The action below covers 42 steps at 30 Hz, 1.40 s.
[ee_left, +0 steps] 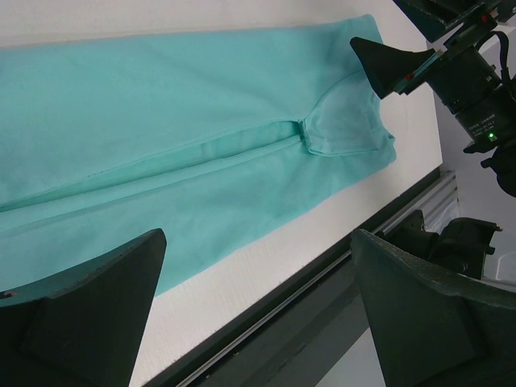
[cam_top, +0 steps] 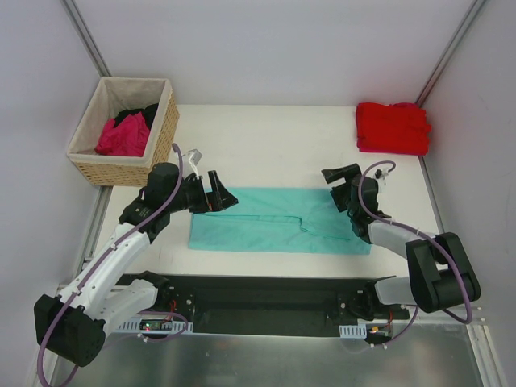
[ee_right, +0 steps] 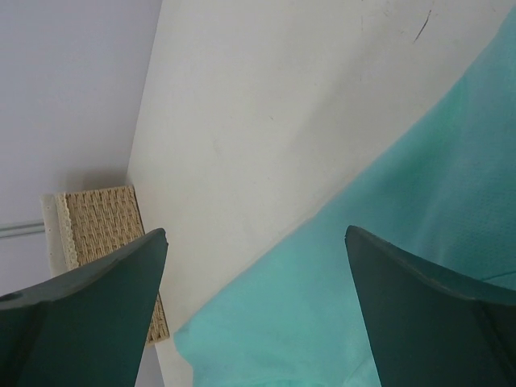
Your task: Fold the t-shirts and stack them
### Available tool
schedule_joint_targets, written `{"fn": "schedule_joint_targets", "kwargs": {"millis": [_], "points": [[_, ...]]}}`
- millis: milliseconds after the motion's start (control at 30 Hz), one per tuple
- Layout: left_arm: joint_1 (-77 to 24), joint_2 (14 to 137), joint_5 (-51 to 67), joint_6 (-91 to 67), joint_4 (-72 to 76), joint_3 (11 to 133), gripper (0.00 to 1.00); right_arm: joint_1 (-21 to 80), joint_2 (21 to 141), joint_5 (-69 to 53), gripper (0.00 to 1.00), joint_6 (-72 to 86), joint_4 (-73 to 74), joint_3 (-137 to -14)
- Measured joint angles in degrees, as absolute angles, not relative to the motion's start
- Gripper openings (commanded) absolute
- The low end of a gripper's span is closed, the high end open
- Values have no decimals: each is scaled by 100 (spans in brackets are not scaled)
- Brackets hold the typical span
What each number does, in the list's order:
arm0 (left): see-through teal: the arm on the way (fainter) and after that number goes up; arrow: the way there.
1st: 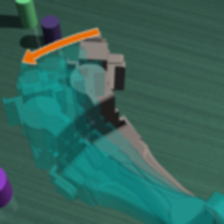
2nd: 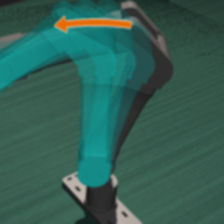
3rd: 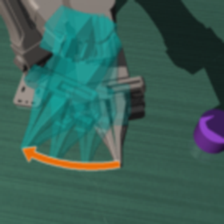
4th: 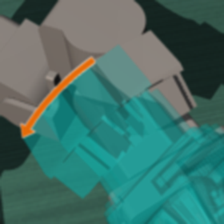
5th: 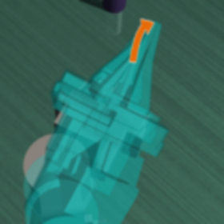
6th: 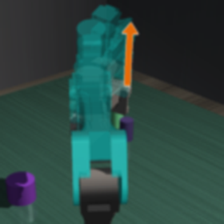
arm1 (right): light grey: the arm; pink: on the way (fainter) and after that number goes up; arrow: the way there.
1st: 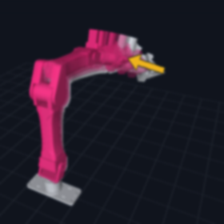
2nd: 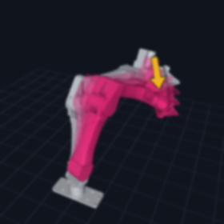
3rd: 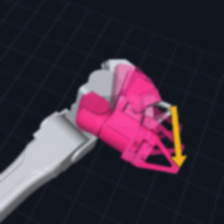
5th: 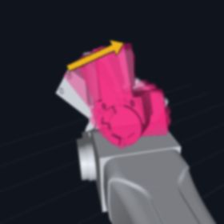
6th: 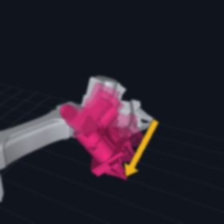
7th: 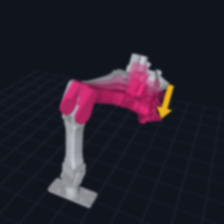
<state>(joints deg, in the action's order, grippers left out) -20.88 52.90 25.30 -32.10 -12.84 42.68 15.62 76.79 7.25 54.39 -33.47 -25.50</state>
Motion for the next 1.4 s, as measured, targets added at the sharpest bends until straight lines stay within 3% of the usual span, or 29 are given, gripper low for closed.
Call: {"fn": "schedule_joint_targets", "kwargs": {"millis": [567,1400], "points": [[-2049,5404,2534,-3194,-1288,4294,99,1562,8119,753,97,5404,-3188,-2593],[-1865,5400,2547,-3194,-1286,4488,99,1562,9207,615,97,5144,-2161,-3883]]}}
